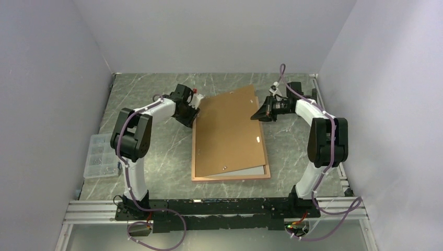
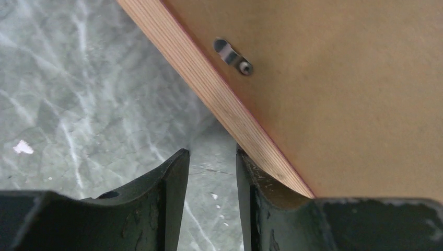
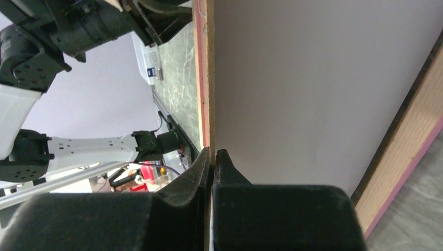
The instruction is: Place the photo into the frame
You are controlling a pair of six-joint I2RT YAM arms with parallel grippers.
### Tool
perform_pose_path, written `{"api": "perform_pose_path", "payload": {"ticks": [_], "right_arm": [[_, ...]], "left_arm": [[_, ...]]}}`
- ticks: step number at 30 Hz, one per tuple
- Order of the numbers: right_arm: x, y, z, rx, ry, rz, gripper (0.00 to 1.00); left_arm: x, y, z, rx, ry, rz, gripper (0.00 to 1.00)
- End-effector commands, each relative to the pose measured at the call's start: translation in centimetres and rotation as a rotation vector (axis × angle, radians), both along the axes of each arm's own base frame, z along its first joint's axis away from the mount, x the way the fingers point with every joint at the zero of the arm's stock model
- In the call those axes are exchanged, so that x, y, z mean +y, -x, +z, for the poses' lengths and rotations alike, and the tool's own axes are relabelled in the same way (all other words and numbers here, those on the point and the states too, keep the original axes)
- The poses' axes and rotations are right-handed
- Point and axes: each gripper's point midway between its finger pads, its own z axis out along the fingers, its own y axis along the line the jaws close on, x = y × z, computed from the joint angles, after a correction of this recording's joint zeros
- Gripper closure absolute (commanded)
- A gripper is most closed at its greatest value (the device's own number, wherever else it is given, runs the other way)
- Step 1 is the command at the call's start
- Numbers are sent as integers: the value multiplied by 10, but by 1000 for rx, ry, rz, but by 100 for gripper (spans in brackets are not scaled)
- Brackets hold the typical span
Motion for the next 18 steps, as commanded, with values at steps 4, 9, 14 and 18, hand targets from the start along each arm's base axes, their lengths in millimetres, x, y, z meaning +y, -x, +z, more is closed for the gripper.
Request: {"api": "perform_pose_path", "payload": {"ticks": [4, 9, 14, 18], "right_arm": [[43, 1, 7, -65, -37, 59, 100], [55, -2, -5, -45, 2, 78, 100], [54, -7, -19, -42, 57, -14, 100], [68, 4, -39, -36, 133, -49, 95]], "left_arm": [[36, -29, 5, -42, 9, 136, 58], [39, -33, 8, -61, 17, 134, 58], [37, -34, 9, -64, 27, 129, 59], [39, -40, 14, -82, 36, 131, 59]]}}
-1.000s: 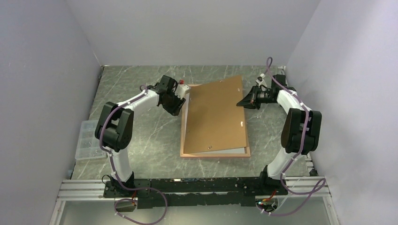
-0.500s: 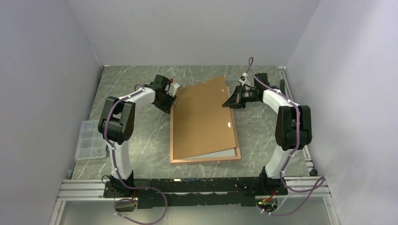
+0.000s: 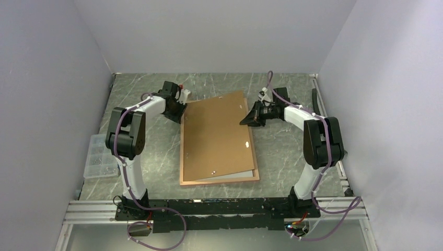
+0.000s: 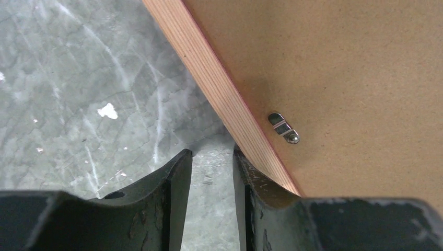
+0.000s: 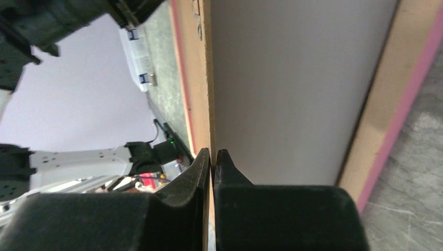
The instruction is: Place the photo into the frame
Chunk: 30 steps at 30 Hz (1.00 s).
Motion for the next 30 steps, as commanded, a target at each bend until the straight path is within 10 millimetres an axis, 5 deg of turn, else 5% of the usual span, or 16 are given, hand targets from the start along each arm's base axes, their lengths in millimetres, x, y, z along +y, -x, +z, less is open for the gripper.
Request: {"api": "perform_pose_path", "payload": {"ticks": [1, 6, 10, 12, 13, 14, 24, 30], "right_arm": [[22, 0, -25, -58, 149, -56, 95], [38, 1, -42, -71, 301, -43, 69], [28, -2, -40, -88, 423, -56, 43], [18, -1, -40, -89, 486, -70, 23], [12, 0, -40, -88, 522, -80, 4], [7, 0, -38, -92, 550, -88, 1], [-20, -2, 8, -204, 703, -194, 0], [-9, -20, 64, -412, 684, -375, 0]], "left_arm": [[-16, -19, 18, -65, 65, -16, 59], [-7, -35, 30, -92, 76, 2, 60], [5, -40, 42, -107, 93, 18, 61], [10, -39, 49, -112, 108, 24, 61], [13, -38, 52, -114, 111, 26, 61], [15, -36, 55, -117, 116, 28, 61], [30, -12, 86, -97, 160, 16, 56], [34, 9, 110, -51, 209, 10, 33]]}}
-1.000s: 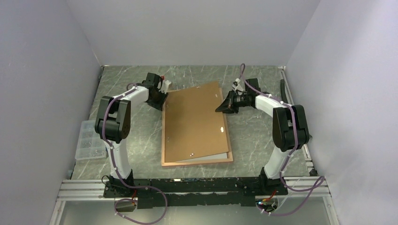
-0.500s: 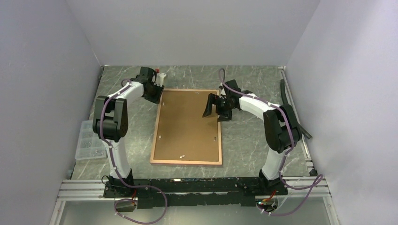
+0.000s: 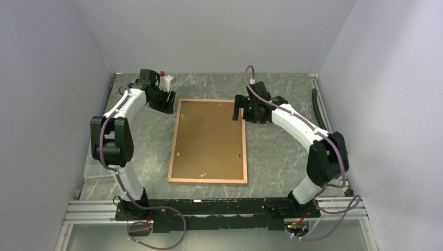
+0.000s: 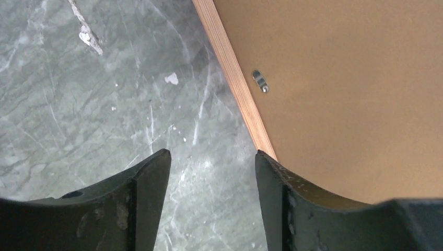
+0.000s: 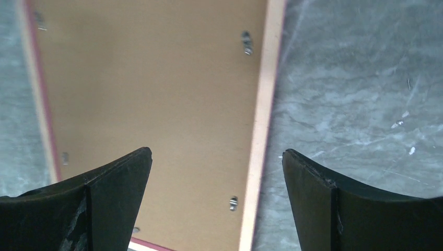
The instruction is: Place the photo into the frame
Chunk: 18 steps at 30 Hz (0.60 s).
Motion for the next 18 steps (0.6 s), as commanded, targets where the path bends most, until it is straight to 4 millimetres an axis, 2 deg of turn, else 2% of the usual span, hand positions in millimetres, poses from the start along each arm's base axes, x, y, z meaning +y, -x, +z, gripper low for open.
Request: {"api": "perform_pose_path", "payload": {"ticks": [1, 4, 6, 7, 12, 18], "right_arm": [[1, -24, 56, -251, -64, -97, 0], [40, -11, 54, -195, -302, 58, 0], [74, 7, 51, -181, -378, 147, 0], [90, 15, 50, -192, -382, 184, 1], [155, 52, 31, -192, -342, 317, 30], [219, 84, 5, -189, -366, 500, 32]], "left_arm": [[-5, 23, 35, 22, 66, -39, 28], [-10, 41, 38, 73, 123, -52, 24], [-17, 55, 35, 117, 181, -73, 27], [-19, 62, 32, 138, 200, -79, 30], [-26, 92, 5, 239, 261, -94, 48], [-31, 112, -24, 336, 296, -102, 59]]}}
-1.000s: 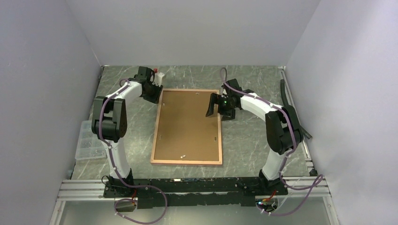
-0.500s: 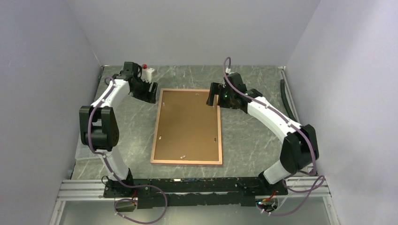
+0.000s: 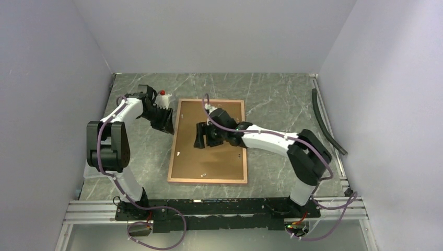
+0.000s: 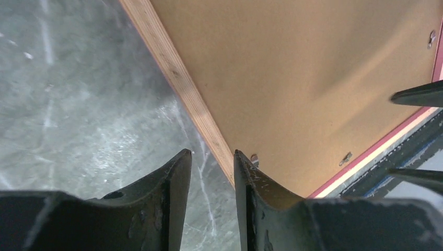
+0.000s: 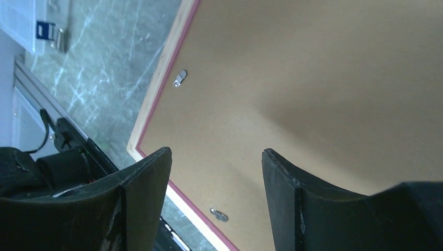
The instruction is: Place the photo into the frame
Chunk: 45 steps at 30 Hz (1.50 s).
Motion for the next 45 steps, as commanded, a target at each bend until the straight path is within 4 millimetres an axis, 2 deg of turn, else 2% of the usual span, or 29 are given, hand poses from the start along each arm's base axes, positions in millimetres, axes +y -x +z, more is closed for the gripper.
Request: {"api": "perform_pose_path", "payload": {"ticks": [1, 6, 14, 26, 45], "right_arm": [[49, -4, 12, -87, -98, 96, 33], [84, 12, -2, -115, -116, 204, 33], [108, 14, -22, -85, -164, 270, 34], [124, 21, -41, -43, -186, 325, 41], [135, 28, -43, -9, -216, 351, 47]], "left_arm": [[-11, 12, -6, 44, 80, -29, 61], [-10, 14, -21, 76, 76, -29, 64], [-5, 12, -36, 90, 37, -30, 71], [-4, 15, -50, 118, 33, -24, 76], [-2, 13, -47, 86, 23, -24, 83]]}}
